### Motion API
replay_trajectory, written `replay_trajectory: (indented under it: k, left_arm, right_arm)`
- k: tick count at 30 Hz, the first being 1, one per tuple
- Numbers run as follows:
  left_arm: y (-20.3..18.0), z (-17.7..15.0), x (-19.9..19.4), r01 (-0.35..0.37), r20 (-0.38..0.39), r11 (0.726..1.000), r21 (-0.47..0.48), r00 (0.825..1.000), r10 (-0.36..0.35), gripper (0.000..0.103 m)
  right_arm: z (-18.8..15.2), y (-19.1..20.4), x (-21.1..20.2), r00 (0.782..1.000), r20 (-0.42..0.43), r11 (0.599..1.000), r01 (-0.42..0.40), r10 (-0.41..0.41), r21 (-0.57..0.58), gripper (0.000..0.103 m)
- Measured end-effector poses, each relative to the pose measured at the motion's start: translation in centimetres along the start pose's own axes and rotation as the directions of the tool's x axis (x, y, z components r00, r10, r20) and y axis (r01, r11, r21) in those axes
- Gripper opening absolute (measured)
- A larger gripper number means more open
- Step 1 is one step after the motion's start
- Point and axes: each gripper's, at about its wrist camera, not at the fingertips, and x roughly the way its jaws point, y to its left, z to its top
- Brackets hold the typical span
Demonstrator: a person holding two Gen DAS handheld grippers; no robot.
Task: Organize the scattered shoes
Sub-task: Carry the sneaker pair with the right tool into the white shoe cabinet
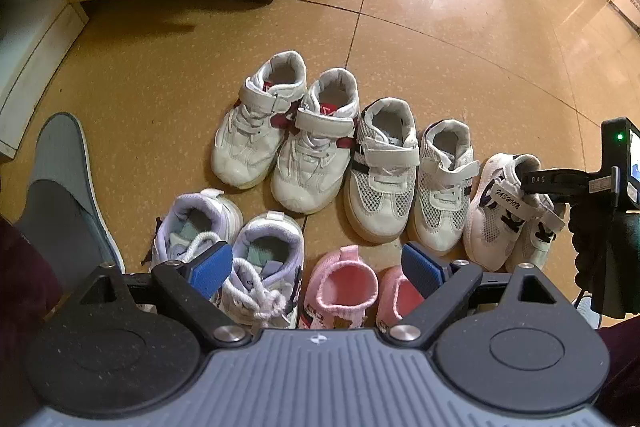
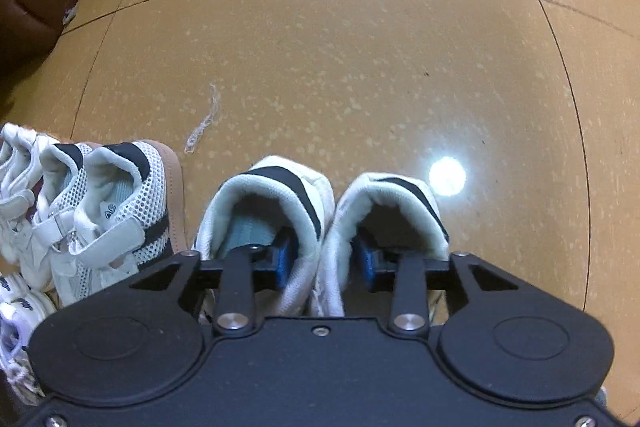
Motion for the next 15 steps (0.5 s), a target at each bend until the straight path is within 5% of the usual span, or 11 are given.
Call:
replay_trajectory:
  k: [1, 4, 15]
  left_arm:
    - [0.0, 0.2, -0.1, -0.006, 0.007, 1.0, 0.001, 1.0, 0.006, 0.092]
    - [-0.1, 0.4, -0.3, -0.019, 0.029, 1.0, 0.011, 0.999, 0.019, 0.092]
    - [-1.0, -2.1, -1.2, -0.096, 0.082, 0.986, 0.138, 0.993, 0.086, 0.092]
  right_arm:
    - [-0.1, 0.2, 0.1, 1.0, 0.001, 1.0, 0.006, -0.006, -0.007, 0.029]
    - [-0.1, 0.0, -0.4, 1.0, 0.006, 1.0, 0.012, -0.012, 0.007, 0.018]
    - [-3.6, 0.6, -6.3, 0.998, 0.056, 1.0, 0.002, -0.003, 0.019, 0.014]
